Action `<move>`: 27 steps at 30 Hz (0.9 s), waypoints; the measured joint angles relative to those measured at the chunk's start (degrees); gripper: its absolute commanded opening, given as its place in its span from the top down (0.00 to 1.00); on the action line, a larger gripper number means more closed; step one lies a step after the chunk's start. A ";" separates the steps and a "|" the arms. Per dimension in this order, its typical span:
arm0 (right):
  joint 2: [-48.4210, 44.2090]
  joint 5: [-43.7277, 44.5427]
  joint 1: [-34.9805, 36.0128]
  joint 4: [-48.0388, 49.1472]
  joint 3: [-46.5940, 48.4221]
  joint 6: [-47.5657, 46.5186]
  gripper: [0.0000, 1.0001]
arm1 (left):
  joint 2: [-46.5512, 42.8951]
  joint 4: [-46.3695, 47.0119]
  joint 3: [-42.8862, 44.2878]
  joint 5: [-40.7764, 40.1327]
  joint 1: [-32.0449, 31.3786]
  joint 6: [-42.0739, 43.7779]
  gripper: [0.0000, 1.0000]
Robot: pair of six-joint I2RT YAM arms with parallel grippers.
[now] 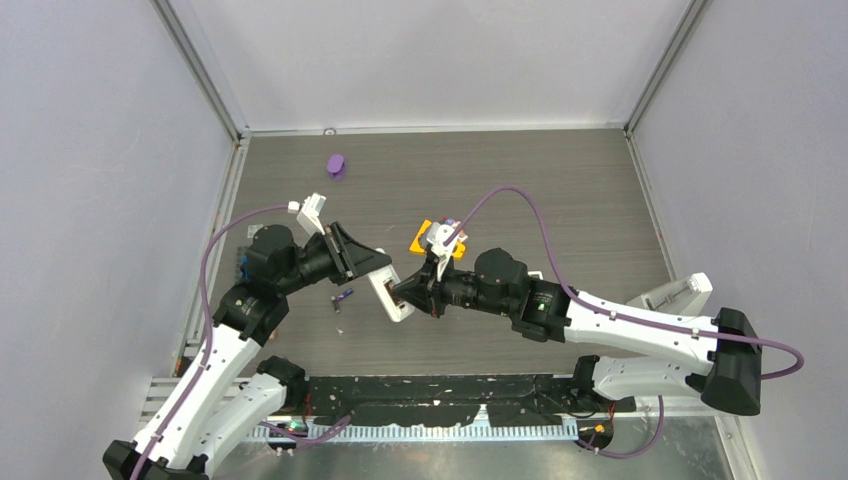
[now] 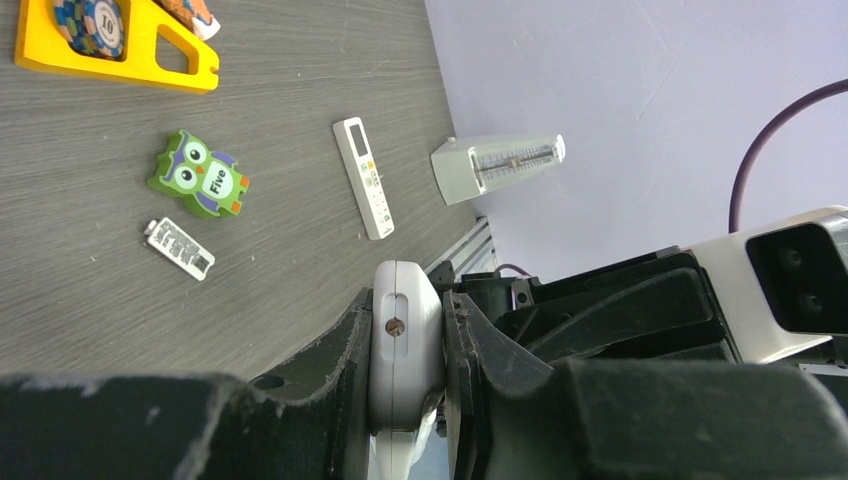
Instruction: Load the batteries into the remote control
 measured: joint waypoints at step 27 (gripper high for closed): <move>2.82 5.14 0.31 4.44 -2.71 -0.96 0.94 | 0.85 3.58 -3.45 0.13 0.22 -0.85 1.00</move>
